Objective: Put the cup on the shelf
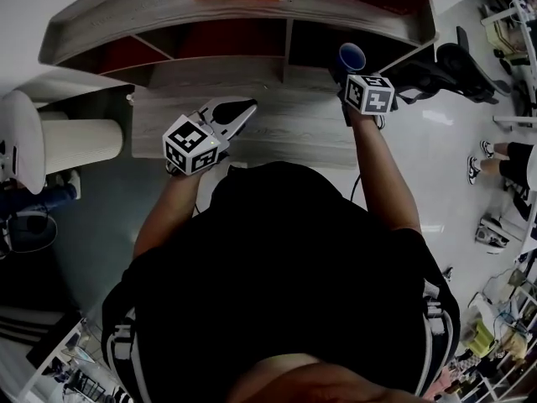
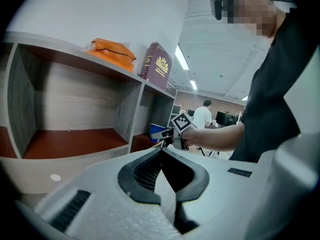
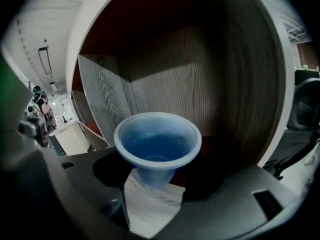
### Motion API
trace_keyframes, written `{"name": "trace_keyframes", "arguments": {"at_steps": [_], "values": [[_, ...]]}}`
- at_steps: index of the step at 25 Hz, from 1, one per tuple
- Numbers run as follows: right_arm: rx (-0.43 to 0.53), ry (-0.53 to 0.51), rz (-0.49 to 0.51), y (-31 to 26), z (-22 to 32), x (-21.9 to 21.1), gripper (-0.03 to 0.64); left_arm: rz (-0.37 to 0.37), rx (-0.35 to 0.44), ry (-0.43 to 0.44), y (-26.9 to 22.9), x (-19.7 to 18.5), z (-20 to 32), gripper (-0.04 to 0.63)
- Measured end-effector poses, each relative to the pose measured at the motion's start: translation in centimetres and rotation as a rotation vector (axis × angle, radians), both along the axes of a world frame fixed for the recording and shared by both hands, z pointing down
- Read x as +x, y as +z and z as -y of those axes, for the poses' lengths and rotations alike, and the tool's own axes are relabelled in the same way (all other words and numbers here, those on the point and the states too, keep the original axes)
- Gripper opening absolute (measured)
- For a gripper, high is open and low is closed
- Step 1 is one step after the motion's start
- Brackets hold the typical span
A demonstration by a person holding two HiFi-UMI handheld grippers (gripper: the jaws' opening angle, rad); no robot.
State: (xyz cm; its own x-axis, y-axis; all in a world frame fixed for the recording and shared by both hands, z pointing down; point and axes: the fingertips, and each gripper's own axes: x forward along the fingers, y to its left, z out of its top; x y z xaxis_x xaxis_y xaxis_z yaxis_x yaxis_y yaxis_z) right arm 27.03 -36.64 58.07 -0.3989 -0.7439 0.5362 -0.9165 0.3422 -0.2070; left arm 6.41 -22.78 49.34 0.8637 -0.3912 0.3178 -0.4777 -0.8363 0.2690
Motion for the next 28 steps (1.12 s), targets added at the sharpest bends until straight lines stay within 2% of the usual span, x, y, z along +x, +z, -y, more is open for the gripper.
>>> {"name": "trace_keyframes", "arguments": {"at_steps": [12, 28], "values": [[-0.007, -0.07, -0.07, 2.2, 1.3, -1.7, 0.286, 0.011, -0.027, -0.031, 1.0, -0.1, -0.5, 0.017], [0.032, -0.082, -0.163, 3.4, 3.6, -2.6, 0.287, 0.021, -0.069, -0.042, 1.5, -0.9, -1.0, 0.017]]}}
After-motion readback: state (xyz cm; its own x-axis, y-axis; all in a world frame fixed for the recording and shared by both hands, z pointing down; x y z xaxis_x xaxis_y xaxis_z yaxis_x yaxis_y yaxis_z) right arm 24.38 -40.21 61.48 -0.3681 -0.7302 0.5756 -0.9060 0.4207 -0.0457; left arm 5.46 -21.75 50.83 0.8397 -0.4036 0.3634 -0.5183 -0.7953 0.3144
